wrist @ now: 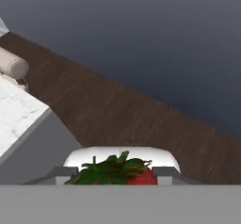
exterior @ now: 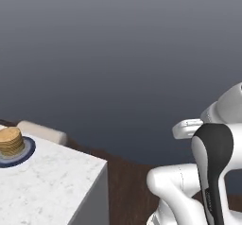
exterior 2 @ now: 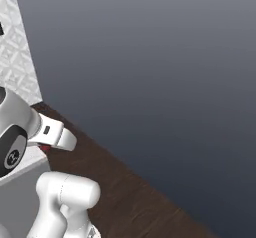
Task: Take the strawberry from the fridge and place it on top of the pancake, located on the dining counter.
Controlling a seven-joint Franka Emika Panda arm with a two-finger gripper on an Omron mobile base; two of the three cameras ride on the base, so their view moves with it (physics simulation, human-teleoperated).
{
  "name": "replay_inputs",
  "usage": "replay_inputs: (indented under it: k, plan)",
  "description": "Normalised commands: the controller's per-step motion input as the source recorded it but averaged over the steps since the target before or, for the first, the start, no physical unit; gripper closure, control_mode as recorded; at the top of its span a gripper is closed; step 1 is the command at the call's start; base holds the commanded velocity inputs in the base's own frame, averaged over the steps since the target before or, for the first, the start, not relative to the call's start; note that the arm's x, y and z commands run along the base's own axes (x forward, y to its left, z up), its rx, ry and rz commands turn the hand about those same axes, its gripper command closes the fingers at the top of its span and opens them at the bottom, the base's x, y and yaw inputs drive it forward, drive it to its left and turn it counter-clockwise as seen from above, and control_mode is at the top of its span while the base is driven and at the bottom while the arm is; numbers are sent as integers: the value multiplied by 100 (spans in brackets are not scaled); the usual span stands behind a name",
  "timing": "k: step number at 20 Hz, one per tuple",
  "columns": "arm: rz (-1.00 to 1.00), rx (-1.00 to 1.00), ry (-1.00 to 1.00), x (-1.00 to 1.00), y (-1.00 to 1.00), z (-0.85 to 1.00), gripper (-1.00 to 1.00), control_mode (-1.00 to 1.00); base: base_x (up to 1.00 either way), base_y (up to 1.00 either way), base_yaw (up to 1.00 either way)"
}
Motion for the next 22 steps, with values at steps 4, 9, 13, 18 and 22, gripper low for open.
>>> replay_inputs:
  k: [4, 9, 13, 18, 22]
  plan:
    - [0, 0, 0, 0, 0, 0, 100, 100, 60, -77, 71]
    - [0, 0, 0, 0, 0, 0, 100, 100, 40, -76, 76]
    - [0, 0, 0, 0, 0, 0, 100, 100, 54, -87, 72]
    - [0, 0, 0, 0, 0, 0, 100, 100, 54, -83, 73]
    - [0, 0, 0, 0, 0, 0, 100, 100, 62, -68, 74]
